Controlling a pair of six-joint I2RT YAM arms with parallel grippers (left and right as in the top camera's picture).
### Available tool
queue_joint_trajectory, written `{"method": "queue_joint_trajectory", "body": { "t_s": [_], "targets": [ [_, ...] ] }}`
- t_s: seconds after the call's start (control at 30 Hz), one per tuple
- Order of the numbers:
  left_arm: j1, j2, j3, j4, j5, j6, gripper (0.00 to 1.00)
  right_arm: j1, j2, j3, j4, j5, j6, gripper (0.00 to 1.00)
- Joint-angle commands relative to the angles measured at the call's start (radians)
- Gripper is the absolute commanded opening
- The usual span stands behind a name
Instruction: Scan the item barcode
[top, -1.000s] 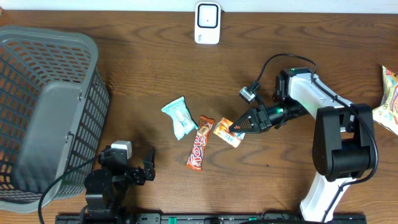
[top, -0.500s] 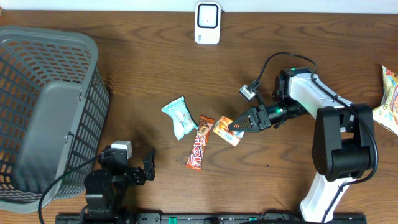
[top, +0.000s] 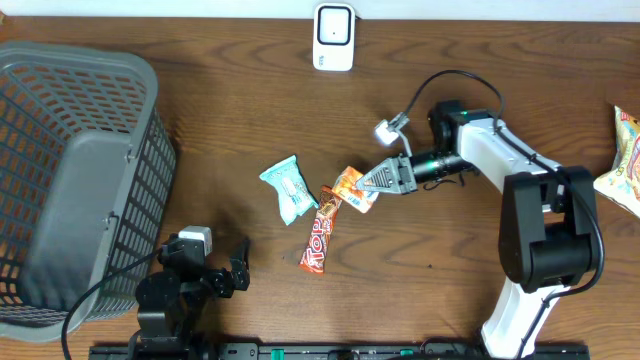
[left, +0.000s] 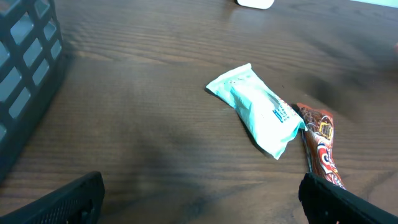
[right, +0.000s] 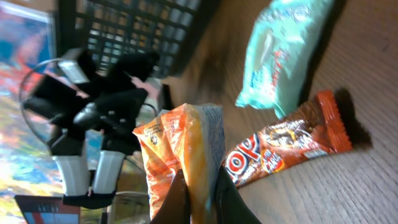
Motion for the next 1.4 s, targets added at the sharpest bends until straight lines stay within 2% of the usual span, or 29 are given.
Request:
{"method": "queue_joint_trajectory", "body": {
  "t_s": [0.0,0.5,0.67,0.87,1.07,1.2,1.37],
  "targets": [
    [0.003,-0.002,-0.011,-0.011,0.012,0.01,1.0,0.06,-0.026,0.003,0.049,0.082,0.196,0.01],
    [0.003,-0.002,-0.01,-0.011,0.013,0.01,1.0,0.096,-0.026,0.021,0.097,0.111,0.233,0.01],
    [0.003,-0.002,-0.011,-0.011,0.013,0.01,1.0,0.097,-0.027,0.116,0.175,0.334,0.38,0.01],
    [0.003,-0.002,-0.01,-0.011,0.013,0.01,1.0,0.105,-0.027,0.257,0.219,0.545,0.397,0.01],
    [0.003,-0.002,-0.01,-0.011,0.013,0.01,1.0,0.148,-0.025,0.281,0.458,0.864,0.386,0.01],
    [0.003,-0.002,-0.01,-0.011,0.013,0.01,1.0,0.181,-0.025,0.27,0.706,1.091,0.377,0.01],
    [0.003,-0.002,-0.01,-0.011,0.012,0.01,1.0,0.206,0.01,0.264,1.01,1.187,0.219,0.01]
  ]
}}
